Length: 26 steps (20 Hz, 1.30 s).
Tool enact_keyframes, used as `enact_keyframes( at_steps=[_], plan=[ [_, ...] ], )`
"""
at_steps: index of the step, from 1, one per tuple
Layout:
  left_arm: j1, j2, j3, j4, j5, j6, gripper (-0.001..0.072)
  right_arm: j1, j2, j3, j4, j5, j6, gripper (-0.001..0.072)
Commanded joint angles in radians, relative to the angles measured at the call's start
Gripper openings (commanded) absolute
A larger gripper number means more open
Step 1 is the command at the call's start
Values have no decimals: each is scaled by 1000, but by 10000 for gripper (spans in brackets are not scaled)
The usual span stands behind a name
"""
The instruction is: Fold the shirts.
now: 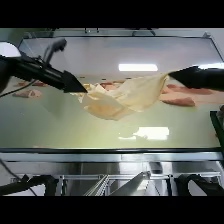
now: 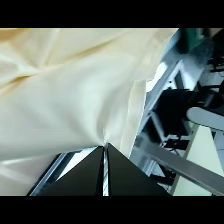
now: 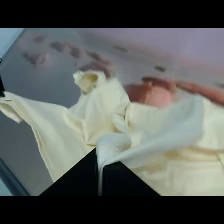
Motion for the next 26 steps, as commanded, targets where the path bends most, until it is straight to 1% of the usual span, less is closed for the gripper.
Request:
enact_keyframes(
  at_steps=[1,3,5,7,8,9,10,12,13,14,16,18,20,21,22,23,24,25,26],
  plan=[
    [19,228,105,-207,30,23,17,-68,239,80,43,-23,-18,16],
    [60,365,241,-187,135,23,18,-118,338,188,43,-112,-18,16],
    [122,464,364,-185,248,26,19,-151,372,296,44,-207,-18,16],
    [198,511,464,-185,324,66,20,-154,348,389,48,-271,-35,15],
    [246,513,505,-185,351,84,21,-154,314,420,50,-285,-35,15],
    [296,489,542,-190,354,83,22,-154,262,436,82,-282,-35,15],
    [322,444,574,-195,333,82,22,-152,208,436,127,-266,-35,15],
    [295,344,561,-194,317,84,22,-150,48,436,201,-178,-35,15],
    [258,285,520,-191,325,104,22,-131,-35,435,203,-153,-35,16],
    [227,225,481,-170,341,146,22,-102,-128,435,192,-145,-37,16],
    [157,92,413,-79,423,190,22,-44,-309,435,178,-173,-70,16],
    [114,-68,399,0,503,196,22,6,-490,436,175,-243,-68,16],
    [107,-235,445,20,515,195,22,37,-642,441,176,-316,-56,18],
    [116,-310,482,24,502,195,18,39,-696,452,178,-322,-42,99],
    [133,-381,525,24,484,188,215,34,-737,467,177,-313,-42,380],
    [154,-433,561,23,461,151,607,20,-752,475,171,-291,-42,472],
    [183,-468,576,23,443,74,710,-6,-750,475,152,-247,-29,472],
    [215,-481,561,24,418,52,710,-39,-739,475,92,-176,15,472],
    [254,-481,524,24,383,52,710,-73,-728,475,4,-89,87,472]
  ],
)
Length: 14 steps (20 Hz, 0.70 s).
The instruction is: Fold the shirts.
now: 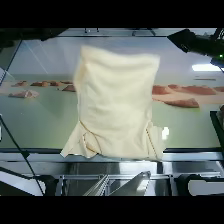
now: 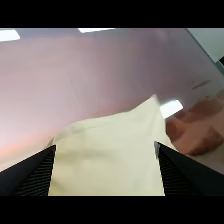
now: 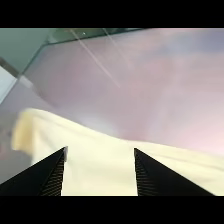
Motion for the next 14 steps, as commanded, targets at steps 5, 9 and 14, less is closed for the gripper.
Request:
enact_keyframes(
  at_steps=[5,9,14],
  plan=[
    [135,-89,-213,159,-198,-74,708,-169,-1,-161,-527,500,368,456],
    [61,-158,-256,228,-146,-96,708,-198,137,-562,-552,463,406,458],
    [-55,-357,-52,366,-226,-202,708,-156,288,-931,-606,309,439,460]
  ],
)
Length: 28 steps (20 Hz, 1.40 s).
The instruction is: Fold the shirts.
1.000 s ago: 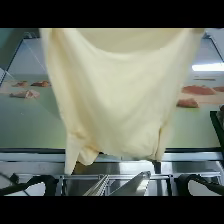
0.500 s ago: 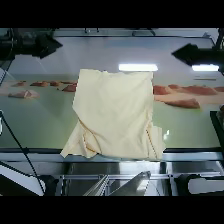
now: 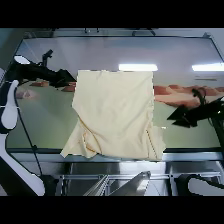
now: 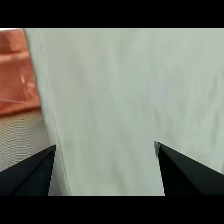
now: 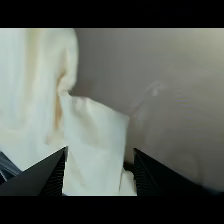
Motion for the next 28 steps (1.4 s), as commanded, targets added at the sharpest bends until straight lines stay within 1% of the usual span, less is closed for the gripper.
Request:
enact_keyframes(
  at_steps=[1,3,5,6,7,8,9,10,11,12,13,14,15,16,17,19,22,24,25,26,27,28],
  plan=[
    [-71,-127,129,142,-72,-82,708,32,74,-233,-51,-85,41,461],
    [-94,-175,184,155,-101,-98,708,87,72,-296,-26,-114,37,461],
    [-109,-181,156,156,-64,-98,707,164,72,-326,-9,-138,37,460],
    [-110,-181,136,156,-46,-98,692,200,72,-327,-4,-140,37,456],
    [-110,-181,121,154,-41,-98,620,234,73,-327,14,-141,35,377],
    [-109,-181,118,154,-45,-97,478,255,73,-326,42,-141,13,158],
    [-107,-180,121,154,-45,-96,255,267,73,-321,66,-143,-5,62],
    [-105,-181,135,155,-59,-96,14,267,73,-307,63,-149,-3,41],
    [-98,-180,150,154,-77,-96,17,262,73,-284,40,-150,1,18],
    [-92,-180,159,154,-109,-96,17,257,71,-247,-14,-155,16,17],
    [-84,-172,156,170,-148,-100,16,250,62,-188,-100,-166,51,17],
    [-71,-150,131,199,-174,-113,15,242,37,-95,-187,-179,88,16],
    [-60,-120,87,227,-196,-124,15,233,-8,22,-225,-187,97,16],
    [-40,-79,26,249,-227,-133,15,222,-70,152,-224,-189,97,16],
    [-19,-27,-55,248,-252,-139,15,222,-161,322,-214,-188,97,15],
    [7,101,-257,246,-249,-164,16,233,-344,634,-141,-188,97,15],
    [-6,316,-597,234,-161,-219,18,275,-631,1092,40,-183,105,17],
    [-42,435,-802,170,-70,-219,17,300,-752,1276,132,-189,105,29],
    [-63,477,-880,118,-27,-219,18,302,-769,1296,175,-194,104,241],
    [-80,510,-933,80,12,-209,39,299,-767,1289,192,-195,103,415],
    [-85,534,-954,74,39,-188,291,286,-761,1289,193,-171,101,348],
    [-85,553,-953,84,56,-175,542,258,-749,1288,193,-114,98,264]
  ],
)
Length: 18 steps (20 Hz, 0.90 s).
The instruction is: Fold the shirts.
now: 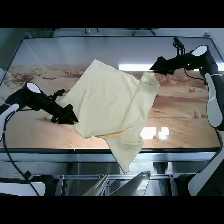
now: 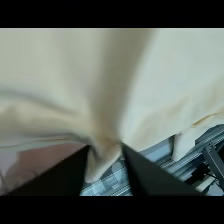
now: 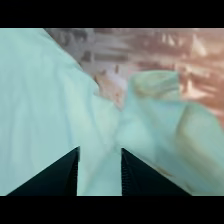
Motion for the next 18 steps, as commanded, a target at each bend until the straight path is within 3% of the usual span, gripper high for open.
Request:
enact_keyframes(
  at_steps=[1,4,7,11,13,15,16,18],
  plan=[
    [-8,112,-110,-15,104,26,713,-58,-23,80,71,130,-17,266],
    [65,150,-15,109,79,25,709,-165,63,-34,71,311,-24,265],
    [148,144,60,166,159,29,708,-236,188,-311,70,364,-55,264],
    [225,-31,220,166,116,89,708,-257,430,-840,61,222,-153,278],
    [250,-140,339,167,69,103,708,-229,540,-1079,70,116,-187,421],
    [257,-238,450,167,38,107,708,-163,604,-1263,87,4,-197,441],
    [257,-282,493,169,28,107,708,-120,612,-1324,101,-48,-196,485],
    [243,-361,574,233,-6,88,708,-14,611,-1406,166,-140,-197,491]
  ],
)
